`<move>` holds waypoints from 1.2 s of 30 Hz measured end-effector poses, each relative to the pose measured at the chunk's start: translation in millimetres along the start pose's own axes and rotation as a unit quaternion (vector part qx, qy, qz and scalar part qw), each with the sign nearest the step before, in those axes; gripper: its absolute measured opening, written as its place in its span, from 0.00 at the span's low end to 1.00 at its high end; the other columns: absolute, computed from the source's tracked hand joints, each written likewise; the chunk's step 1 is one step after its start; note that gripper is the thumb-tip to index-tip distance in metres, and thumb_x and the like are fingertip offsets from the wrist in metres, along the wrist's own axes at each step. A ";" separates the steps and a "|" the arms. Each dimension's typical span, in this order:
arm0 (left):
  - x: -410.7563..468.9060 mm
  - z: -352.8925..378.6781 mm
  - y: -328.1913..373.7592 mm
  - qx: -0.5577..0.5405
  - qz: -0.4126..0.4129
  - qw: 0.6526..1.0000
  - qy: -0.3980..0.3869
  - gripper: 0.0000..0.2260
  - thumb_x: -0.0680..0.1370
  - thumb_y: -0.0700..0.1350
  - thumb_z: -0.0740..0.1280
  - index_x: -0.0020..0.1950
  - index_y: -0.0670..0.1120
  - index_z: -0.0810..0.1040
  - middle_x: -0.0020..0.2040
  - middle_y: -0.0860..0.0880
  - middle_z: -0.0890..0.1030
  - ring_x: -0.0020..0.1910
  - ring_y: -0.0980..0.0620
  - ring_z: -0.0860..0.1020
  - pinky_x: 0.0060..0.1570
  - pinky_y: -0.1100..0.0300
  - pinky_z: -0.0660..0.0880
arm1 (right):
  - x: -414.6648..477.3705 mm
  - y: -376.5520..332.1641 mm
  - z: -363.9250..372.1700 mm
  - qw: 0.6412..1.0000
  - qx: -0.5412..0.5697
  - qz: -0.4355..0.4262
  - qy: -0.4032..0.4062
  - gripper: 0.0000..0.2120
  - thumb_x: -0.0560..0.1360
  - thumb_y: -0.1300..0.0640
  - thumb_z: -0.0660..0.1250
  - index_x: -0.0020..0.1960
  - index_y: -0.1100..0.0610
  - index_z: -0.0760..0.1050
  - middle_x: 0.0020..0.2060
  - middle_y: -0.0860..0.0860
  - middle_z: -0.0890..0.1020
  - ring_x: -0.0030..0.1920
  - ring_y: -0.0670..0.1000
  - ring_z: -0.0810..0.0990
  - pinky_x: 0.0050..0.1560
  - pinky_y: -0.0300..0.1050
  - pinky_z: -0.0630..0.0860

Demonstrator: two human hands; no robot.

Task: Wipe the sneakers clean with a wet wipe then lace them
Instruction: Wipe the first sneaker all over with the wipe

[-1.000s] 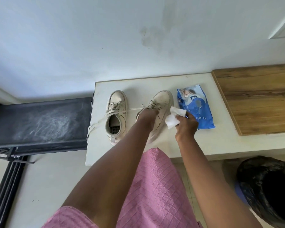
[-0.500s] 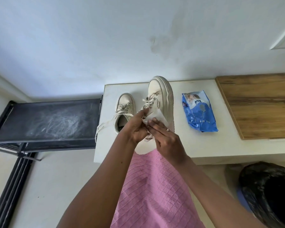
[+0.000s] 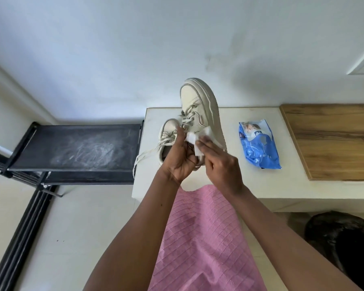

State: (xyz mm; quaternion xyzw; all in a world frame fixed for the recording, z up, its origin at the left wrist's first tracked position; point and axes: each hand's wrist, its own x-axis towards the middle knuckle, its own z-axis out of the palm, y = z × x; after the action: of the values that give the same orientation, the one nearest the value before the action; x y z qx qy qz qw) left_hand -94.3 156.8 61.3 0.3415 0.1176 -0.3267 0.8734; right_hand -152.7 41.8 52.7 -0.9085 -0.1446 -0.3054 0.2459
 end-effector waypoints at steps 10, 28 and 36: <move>-21.9 -14.3 -4.9 0.009 0.013 0.999 -0.039 0.25 0.80 0.54 0.52 0.49 0.40 0.84 0.51 0.42 0.83 0.49 0.51 0.82 0.55 0.59 0.76 | 49.6 -5.5 -1.3 0.996 -0.044 -0.009 -0.071 0.16 0.71 0.65 0.59 0.54 0.63 0.80 0.52 0.57 0.83 0.53 0.55 0.82 0.38 0.50 0.82; -39.7 -23.6 7.4 0.045 0.006 0.998 -0.044 0.26 0.78 0.58 0.53 0.49 0.42 0.84 0.46 0.45 0.84 0.40 0.53 0.83 0.41 0.64 0.79 | 51.4 -9.3 0.3 0.998 -0.020 -0.023 -0.051 0.14 0.68 0.69 0.63 0.52 0.64 0.81 0.50 0.58 0.83 0.53 0.56 0.82 0.48 0.50 0.80; -49.5 -23.6 11.6 0.015 -0.015 0.998 -0.059 0.33 0.79 0.61 0.46 0.52 0.38 0.82 0.51 0.40 0.82 0.48 0.46 0.82 0.49 0.53 0.79 | -6.0 -19.5 -17.8 0.978 0.038 -0.174 -0.111 0.15 0.73 0.69 0.62 0.58 0.63 0.78 0.58 0.57 0.80 0.61 0.52 0.77 0.56 0.45 0.77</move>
State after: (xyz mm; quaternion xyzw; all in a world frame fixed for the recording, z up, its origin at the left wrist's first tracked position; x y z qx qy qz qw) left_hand -123.9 203.5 71.1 0.3328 0.0662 -0.3607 0.8688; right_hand -174.0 48.0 68.2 -0.8876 -0.3384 -0.2356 0.2055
